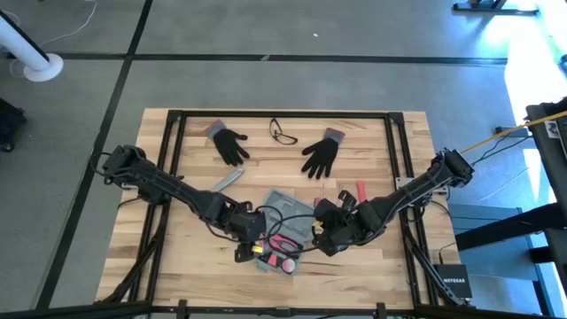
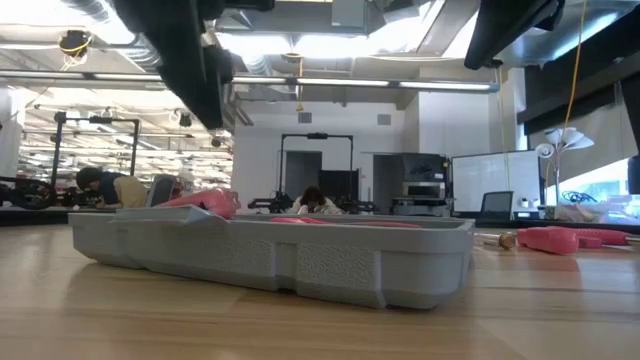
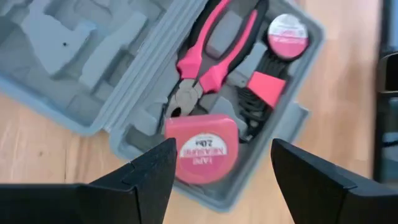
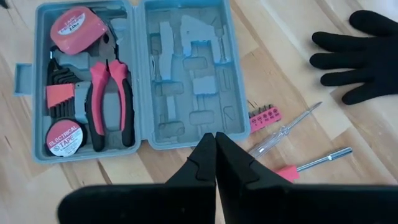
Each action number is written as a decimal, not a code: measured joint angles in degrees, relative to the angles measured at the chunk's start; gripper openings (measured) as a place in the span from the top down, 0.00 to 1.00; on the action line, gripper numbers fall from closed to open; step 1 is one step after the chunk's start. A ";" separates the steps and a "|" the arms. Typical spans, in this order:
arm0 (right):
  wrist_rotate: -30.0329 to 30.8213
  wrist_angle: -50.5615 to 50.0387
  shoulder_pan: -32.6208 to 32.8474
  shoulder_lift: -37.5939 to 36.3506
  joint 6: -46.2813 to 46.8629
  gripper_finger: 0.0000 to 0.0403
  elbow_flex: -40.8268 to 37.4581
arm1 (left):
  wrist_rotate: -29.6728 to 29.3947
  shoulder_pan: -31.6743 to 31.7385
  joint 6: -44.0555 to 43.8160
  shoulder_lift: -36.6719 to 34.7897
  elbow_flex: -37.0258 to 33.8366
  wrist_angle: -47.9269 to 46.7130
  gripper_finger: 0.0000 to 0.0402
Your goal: Prefit tool cases
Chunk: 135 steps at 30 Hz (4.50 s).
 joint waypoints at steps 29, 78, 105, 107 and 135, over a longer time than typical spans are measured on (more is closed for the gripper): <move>1.85 -0.17 0.00 0.00 -1.53 1.00 0.00 | -1.49 -2.59 2.61 9.41 0.04 1.98 0.37; 2.74 0.03 0.00 0.00 -0.85 1.00 0.00 | 5.69 4.05 7.88 9.51 0.74 -6.95 0.18; 4.93 -0.03 0.00 0.00 -0.90 1.00 0.00 | 0.85 2.96 7.31 10.35 0.42 -5.80 0.35; 5.18 -0.03 0.00 0.00 -0.90 1.00 0.00 | 0.21 2.76 7.45 9.90 0.50 -6.20 0.43; 4.35 -6.15 0.07 0.02 7.30 1.00 -0.17 | -13.66 4.75 11.83 -6.44 5.46 -7.26 0.83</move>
